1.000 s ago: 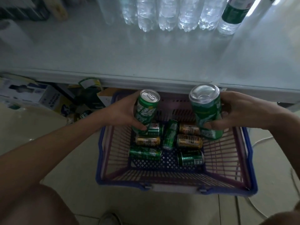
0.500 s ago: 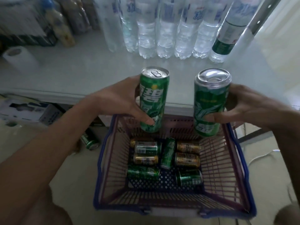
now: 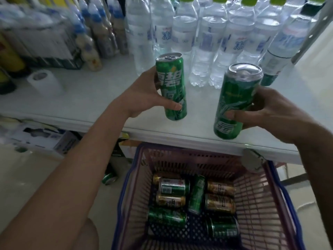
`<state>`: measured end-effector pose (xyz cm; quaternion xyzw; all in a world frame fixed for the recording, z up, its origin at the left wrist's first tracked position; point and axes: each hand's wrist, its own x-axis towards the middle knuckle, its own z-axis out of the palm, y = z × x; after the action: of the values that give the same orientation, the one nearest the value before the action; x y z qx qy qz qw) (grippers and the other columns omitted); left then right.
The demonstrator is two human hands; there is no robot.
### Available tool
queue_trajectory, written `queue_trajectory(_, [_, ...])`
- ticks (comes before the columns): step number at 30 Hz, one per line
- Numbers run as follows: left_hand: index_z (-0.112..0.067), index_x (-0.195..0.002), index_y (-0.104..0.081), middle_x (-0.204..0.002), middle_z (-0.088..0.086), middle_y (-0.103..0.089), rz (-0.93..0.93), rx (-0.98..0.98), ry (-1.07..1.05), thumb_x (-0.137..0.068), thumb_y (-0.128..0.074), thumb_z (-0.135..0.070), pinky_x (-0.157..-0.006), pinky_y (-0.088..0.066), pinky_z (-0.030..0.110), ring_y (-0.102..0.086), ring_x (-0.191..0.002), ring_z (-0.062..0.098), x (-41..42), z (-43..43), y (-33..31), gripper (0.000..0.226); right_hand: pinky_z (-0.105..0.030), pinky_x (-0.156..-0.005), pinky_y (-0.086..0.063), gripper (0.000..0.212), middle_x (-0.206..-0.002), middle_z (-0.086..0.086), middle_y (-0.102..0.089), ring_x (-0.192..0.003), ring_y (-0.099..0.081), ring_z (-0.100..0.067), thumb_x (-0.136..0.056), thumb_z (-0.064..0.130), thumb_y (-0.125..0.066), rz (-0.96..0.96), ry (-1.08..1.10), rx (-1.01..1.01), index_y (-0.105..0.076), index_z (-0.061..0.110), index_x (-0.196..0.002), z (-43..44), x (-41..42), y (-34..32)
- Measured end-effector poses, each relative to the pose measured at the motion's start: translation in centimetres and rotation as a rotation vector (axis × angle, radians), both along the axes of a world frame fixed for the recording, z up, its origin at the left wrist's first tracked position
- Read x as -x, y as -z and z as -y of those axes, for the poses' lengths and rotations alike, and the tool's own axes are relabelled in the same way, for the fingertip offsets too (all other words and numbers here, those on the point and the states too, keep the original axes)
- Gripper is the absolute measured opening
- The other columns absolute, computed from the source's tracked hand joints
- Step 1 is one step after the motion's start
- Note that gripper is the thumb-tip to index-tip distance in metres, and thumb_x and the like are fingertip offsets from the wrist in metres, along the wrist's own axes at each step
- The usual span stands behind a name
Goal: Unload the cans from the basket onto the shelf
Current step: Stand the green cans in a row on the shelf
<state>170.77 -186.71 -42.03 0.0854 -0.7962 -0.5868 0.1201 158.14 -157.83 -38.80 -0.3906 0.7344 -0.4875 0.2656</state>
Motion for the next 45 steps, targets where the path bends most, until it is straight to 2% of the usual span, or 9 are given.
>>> queue_trajectory(8, [-0.025,-0.127,-0.057,-0.119,-0.011,-0.070,-0.014,0.014,-0.123,-0.043,-0.100,-0.024,-0.096,-0.057,0.037,-0.065,-0.114,0.006,1.6,0.1,0.2,0.095,-0.041,-0.077,-0.065,0.039,-0.112,0.011,-0.075,-0.099,-0.075,-0.009,-0.079,0.021,-0.083,-0.002,0.204,0.131,-0.069,0.029,-0.115,4.0,0.5,1.5])
queue_trajectory(16, [-0.014,-0.120,-0.059,-0.116,-0.006,-0.070,-0.042,0.102,-0.265,-0.048,-0.099,-0.017,-0.095,-0.058,0.037,-0.064,-0.112,0.008,1.7,1.2,1.2,0.082,-0.048,-0.088,-0.061,0.049,-0.113,0.013,-0.074,-0.102,-0.073,-0.013,-0.074,0.032,-0.084,-0.067,0.384,0.167,-0.067,0.031,-0.120,7.3,1.4,4.4])
queue_trajectory(22, [-0.017,-0.119,-0.061,-0.118,-0.007,-0.070,-0.092,0.077,-0.316,-0.053,-0.097,-0.017,-0.098,-0.055,0.040,-0.065,-0.113,0.008,3.1,1.2,3.2,0.076,-0.017,-0.079,-0.055,0.065,-0.116,0.019,-0.072,-0.101,-0.069,0.002,-0.066,0.055,-0.077,-0.172,0.434,0.158,-0.062,0.032,-0.125,9.5,1.2,6.3])
queue_trajectory(26, [-0.019,-0.126,-0.061,-0.121,-0.008,-0.070,-0.072,0.072,-0.253,-0.060,-0.095,-0.020,-0.100,-0.054,0.041,-0.064,-0.116,0.007,4.1,1.0,4.7,0.074,-0.015,-0.077,-0.057,0.064,-0.113,0.020,-0.073,-0.097,-0.070,0.006,-0.067,0.055,-0.078,-0.160,0.433,0.188,-0.060,0.031,-0.124,10.0,1.1,7.5])
queue_trajectory(29, [-0.027,-0.128,-0.063,-0.119,-0.013,-0.071,-0.040,0.099,-0.244,-0.060,-0.094,-0.031,-0.100,-0.055,0.035,-0.065,-0.114,0.003,4.3,1.0,5.6,0.075,-0.002,-0.065,-0.048,0.068,-0.101,0.031,-0.068,-0.087,-0.066,0.015,-0.060,0.061,-0.080,-0.234,0.406,0.042,-0.058,0.040,-0.121,9.5,1.7,7.7])
queue_trajectory(33, [-0.035,-0.122,-0.065,-0.111,-0.020,-0.073,-0.011,0.134,-0.270,-0.058,-0.092,-0.043,-0.091,-0.057,0.021,-0.067,-0.103,-0.006,4.1,1.0,5.7,0.070,-0.004,-0.052,-0.041,0.061,-0.077,0.026,-0.058,-0.067,-0.057,0.005,-0.060,0.061,-0.086,-0.334,0.444,-0.122,-0.061,0.043,-0.113,9.5,1.8,8.6])
queue_trajectory(37, [-0.033,-0.119,-0.067,-0.104,-0.024,-0.072,-0.017,0.103,-0.322,-0.060,-0.093,-0.040,-0.073,-0.052,0.005,-0.068,-0.094,-0.009,4.2,0.5,5.9,0.065,0.000,-0.058,-0.042,0.061,-0.090,0.023,-0.063,-0.074,-0.061,0.010,-0.065,0.052,-0.089,-0.330,0.488,-0.071,-0.058,0.036,-0.116,9.9,1.9,9.0])
queue_trajectory(42, [-0.031,-0.118,-0.069,-0.098,-0.022,-0.072,0.002,0.153,-0.356,-0.064,-0.091,-0.040,-0.065,-0.047,-0.001,-0.067,-0.085,-0.013,4.4,0.5,5.7,0.058,-0.023,-0.073,-0.054,0.058,-0.105,0.006,-0.069,-0.078,-0.066,-0.003,-0.072,0.041,-0.089,-0.334,0.492,-0.062,-0.062,0.025,-0.121,9.9,2.0,9.4])
queue_trajectory(45, [-0.029,-0.121,-0.067,-0.102,-0.019,-0.072,0.003,0.178,-0.373,-0.066,-0.090,-0.042,-0.068,-0.047,-0.002,-0.066,-0.088,-0.013,4.2,0.4,5.9,0.061,-0.023,-0.074,-0.053,0.059,-0.109,0.008,-0.068,-0.081,-0.066,-0.004,-0.076,0.039,-0.086,-0.335,0.513,-0.019,-0.061,0.025,-0.127,9.9,1.6,9.4])
